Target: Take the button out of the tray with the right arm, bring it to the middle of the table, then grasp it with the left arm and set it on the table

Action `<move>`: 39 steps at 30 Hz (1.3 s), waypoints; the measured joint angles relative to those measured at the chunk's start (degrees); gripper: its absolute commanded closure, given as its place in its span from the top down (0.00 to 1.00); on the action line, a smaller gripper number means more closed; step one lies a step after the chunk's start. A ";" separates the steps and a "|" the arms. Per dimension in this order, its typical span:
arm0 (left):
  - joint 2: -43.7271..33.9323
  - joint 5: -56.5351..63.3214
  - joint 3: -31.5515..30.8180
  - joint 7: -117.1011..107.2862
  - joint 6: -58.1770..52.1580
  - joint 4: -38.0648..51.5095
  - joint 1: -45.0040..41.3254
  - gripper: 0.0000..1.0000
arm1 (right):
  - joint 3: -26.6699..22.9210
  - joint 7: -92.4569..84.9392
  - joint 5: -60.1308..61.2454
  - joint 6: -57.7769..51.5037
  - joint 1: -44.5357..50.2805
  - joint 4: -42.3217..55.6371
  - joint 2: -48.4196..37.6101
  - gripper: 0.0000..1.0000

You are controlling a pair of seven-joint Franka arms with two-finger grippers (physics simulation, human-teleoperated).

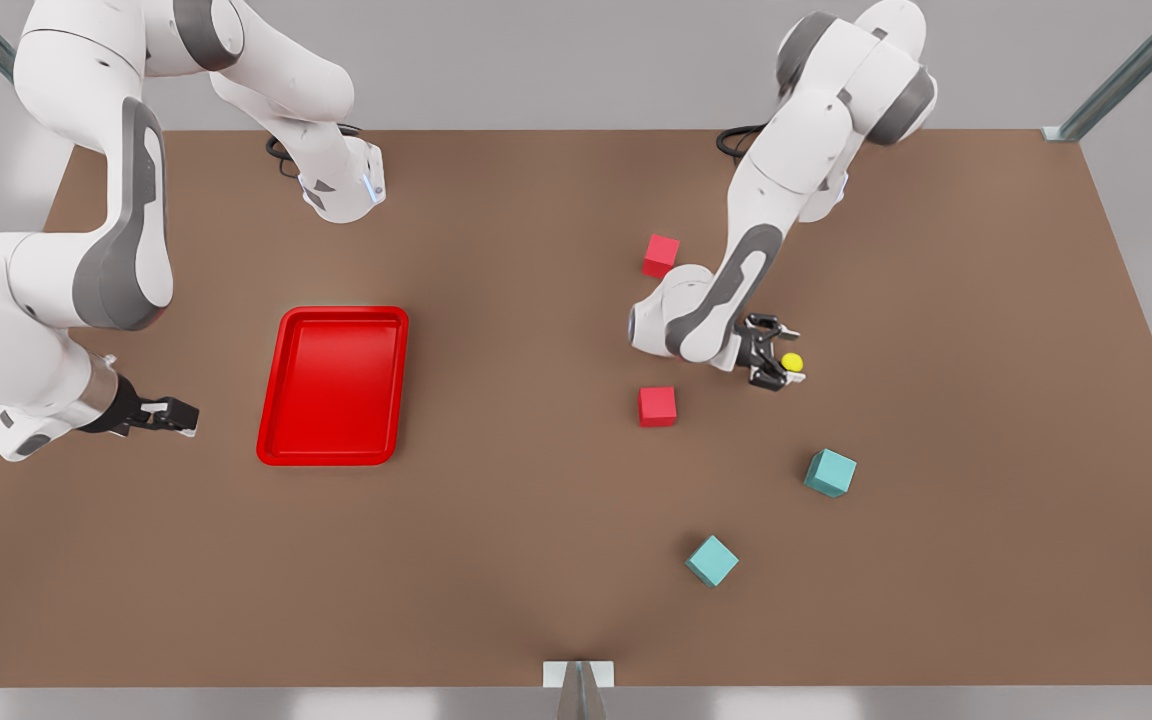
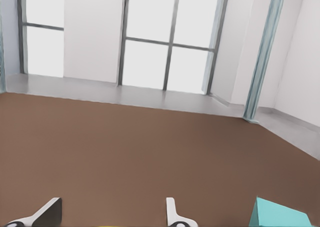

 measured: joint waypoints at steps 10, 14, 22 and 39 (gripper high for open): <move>-11.71 -11.61 -37.54 13.22 -0.28 15.11 37.55 1.00 | 0.06 0.01 -0.23 -0.18 1.32 -0.76 -0.39 1.00; -9.84 -21.75 -37.20 28.49 2.30 24.57 44.42 1.00 | 0.06 0.00 -0.23 -0.21 1.34 -0.76 -0.35 1.00; -27.91 -55.68 5.91 74.23 0.86 30.55 32.68 1.00 | 0.06 -0.01 -0.22 -0.20 1.23 -0.27 -0.37 1.00; -26.13 -58.83 6.76 129.84 2.53 31.39 30.73 1.00 | 0.14 0.00 0.02 -0.96 2.11 1.98 -0.38 1.00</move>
